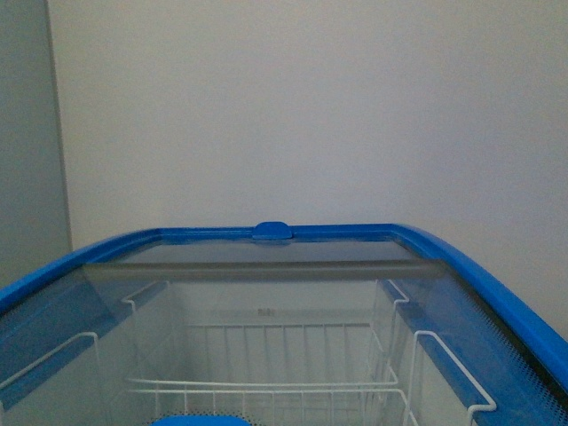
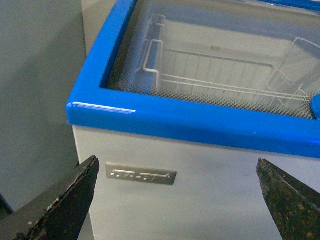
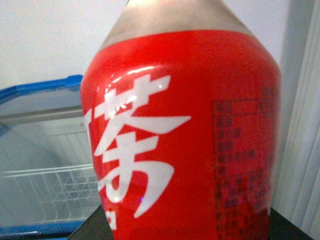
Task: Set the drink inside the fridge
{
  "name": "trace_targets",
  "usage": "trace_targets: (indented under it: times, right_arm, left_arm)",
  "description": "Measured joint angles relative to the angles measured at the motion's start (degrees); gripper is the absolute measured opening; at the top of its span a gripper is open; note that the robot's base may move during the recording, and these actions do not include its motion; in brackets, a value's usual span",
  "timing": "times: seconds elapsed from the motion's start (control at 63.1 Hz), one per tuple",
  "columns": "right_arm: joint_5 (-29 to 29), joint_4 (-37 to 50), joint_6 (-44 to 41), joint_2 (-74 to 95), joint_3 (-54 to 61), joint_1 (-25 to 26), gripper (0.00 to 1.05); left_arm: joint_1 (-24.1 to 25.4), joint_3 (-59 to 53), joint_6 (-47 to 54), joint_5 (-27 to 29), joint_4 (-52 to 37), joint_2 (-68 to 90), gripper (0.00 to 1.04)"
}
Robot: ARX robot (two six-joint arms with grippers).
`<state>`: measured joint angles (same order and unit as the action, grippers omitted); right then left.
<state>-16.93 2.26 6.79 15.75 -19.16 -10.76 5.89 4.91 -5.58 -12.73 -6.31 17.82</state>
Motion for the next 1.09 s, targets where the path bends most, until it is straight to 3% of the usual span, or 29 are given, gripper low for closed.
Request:
trace_targets:
  times: [0.206,0.285,0.428,0.444,0.555,0.761,1.094]
  right_arm:
    - [-0.1,0.0,0.0,0.0,0.0,0.0,0.38]
    - [-0.1,0.0,0.0,0.0,0.0,0.0,0.38]
    - [-0.1,0.0,0.0,0.0,0.0,0.0,0.38]
    - [-0.1,0.0,0.0,0.0,0.0,0.0,0.38]
    - [-0.1,0.0,0.0,0.0,0.0,0.0,0.38]
    - [-0.1,0.0,0.0,0.0,0.0,0.0,0.38]
    - [-0.1,0.0,0.0,0.0,0.0,0.0,0.38]
  left_arm:
    - [5.4,12.3,7.8,-11.2,-27.0,34.0,0.97]
    - [5.0,16.0,12.5,-16.4,-30.9,41.2,0.97]
    - [2.9,21.8,20.6,-25.7,-33.0,48.9,0.97]
    - [0.0,26.8,30.9,-34.6,-28.8,53.0,0.97]
    - [-2.6,31.4,42.5,-40.5,-18.6,55.6,0.97]
    - [-8.5,42.8,70.1,-40.0,7.6,62.9,0.97]
    - [-13.8,55.5,73.9,-36.7,4.3,75.3,0.97]
